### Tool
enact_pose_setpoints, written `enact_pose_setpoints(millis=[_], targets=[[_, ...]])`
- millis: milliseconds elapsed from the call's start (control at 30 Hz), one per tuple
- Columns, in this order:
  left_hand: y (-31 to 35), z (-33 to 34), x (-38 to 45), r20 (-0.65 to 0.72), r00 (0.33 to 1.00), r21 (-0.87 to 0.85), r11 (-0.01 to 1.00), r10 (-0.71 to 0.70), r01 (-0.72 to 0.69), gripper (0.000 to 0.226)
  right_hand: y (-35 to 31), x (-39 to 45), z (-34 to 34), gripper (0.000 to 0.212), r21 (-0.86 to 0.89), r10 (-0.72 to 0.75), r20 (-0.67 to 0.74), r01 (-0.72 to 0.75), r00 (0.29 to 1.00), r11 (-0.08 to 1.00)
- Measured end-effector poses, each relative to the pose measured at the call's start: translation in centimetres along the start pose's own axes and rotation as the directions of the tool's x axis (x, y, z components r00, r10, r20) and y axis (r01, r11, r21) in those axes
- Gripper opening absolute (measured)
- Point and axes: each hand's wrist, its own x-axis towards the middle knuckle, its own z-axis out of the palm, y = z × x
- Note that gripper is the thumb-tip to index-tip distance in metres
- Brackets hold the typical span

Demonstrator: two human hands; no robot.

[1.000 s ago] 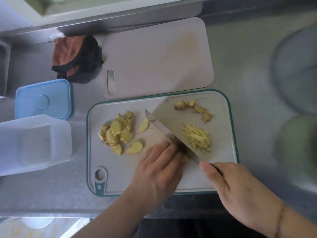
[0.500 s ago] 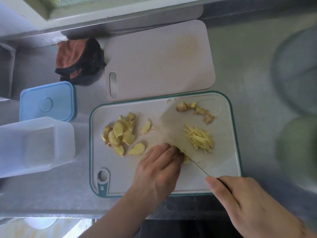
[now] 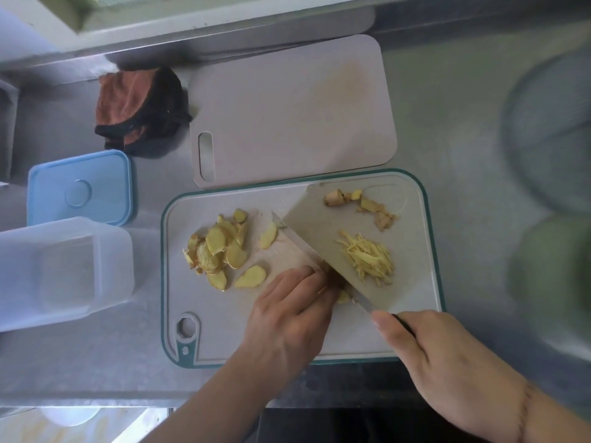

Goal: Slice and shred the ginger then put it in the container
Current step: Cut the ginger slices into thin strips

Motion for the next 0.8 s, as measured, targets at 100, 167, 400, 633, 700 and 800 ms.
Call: enact_pose_setpoints(millis=[100,167,400,633,700,800], targets=[[0.0,-0.1,0.0,0.009,1.000,0.010,1.000,-0.004,0.004,0.008,0.5,-0.1,-0.4,0.071,0.002,-0.004,-0.056,0.004,0.998,1.000],[0.1,-0.2,0.1,0.011,1.000,0.008,1.000,-0.002,0.002,0.006,0.5,-0.4,-0.4,0.070,0.003,-0.002,-0.069,0.002,0.998,1.000],[0.2,-0.2,0.1,-0.003,1.000,0.000,1.000,0.008,-0.008,0.008,0.0,-1.4,0.3,0.065,-0.032,-0.045,-0.078,0.043,0.996,0.999],[0.0,-0.1,0.1,0.003,1.000,0.000,1.000,0.012,-0.012,0.008,-0.5,-1.8,0.0,0.061,-0.027,-0.042,-0.053,0.041,0.998,0.999],[0.0,-0.1,0.1,-0.002,1.000,-0.002,1.000,0.016,-0.016,0.009,-0.4,-1.7,0.1,0.063,-0.026,-0.032,-0.043,0.031,0.999,0.999],[0.0,-0.1,0.1,-0.011,1.000,-0.008,1.000,0.012,-0.012,0.009,-0.2,-1.5,0.2,0.072,-0.037,-0.006,-0.027,0.005,1.000,0.999]])
